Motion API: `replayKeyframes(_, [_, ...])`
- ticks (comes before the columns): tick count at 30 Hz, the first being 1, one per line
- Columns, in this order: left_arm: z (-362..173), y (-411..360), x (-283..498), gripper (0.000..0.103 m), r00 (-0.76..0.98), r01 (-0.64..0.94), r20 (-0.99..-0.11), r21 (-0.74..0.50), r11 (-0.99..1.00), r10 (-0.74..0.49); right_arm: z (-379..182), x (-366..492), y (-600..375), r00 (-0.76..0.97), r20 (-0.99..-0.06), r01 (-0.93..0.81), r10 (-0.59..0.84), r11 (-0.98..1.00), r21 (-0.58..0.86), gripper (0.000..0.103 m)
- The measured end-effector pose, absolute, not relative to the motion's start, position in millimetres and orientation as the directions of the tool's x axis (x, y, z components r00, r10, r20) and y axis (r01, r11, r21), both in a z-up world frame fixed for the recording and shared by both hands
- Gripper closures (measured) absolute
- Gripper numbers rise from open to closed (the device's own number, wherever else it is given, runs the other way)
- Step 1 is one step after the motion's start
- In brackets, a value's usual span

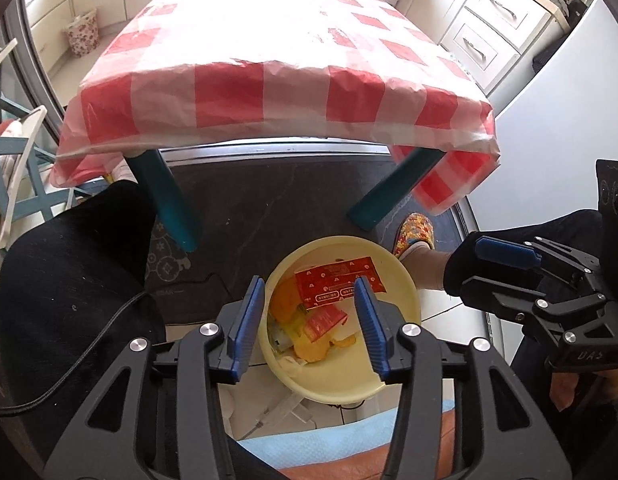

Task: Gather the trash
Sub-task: 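Hold both open grippers above the yellow bucket, then lower the right gripper into the bucket and press the trash down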

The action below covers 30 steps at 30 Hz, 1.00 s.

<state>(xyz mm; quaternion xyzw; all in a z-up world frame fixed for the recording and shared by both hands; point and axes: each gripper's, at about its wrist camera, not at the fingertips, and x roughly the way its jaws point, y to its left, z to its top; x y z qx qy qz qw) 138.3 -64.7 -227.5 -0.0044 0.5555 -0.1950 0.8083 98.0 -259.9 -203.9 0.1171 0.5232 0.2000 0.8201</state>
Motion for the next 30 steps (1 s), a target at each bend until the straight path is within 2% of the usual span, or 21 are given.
replayKeyframes(15, [-221.1, -59.8, 135.6, 0.049, 0.341, 0.295, -0.891, -0.202, 0.934, -0.301, -204.1, 98.2, -262.1, 0.382, -0.814, -0.199, 0.437, 0.899, 0.390, 0.036])
replayKeyframes(23, [-231.1, -53.1, 147.9, 0.045, 0.313, 0.236, -0.901, -0.234, 0.943, -0.301, -257.7, 120.9, -248.7, 0.184, -0.884, -0.122, 0.430, 0.902, 0.414, 0.035])
replayKeyframes(30, [-247.7, -45.9, 166.7, 0.045, 0.274, 0.185, -0.912, -0.261, 0.947, -0.305, -285.3, 128.4, -259.2, 0.125, -0.919, -0.031, 0.374, 0.927, 0.373, 0.035])
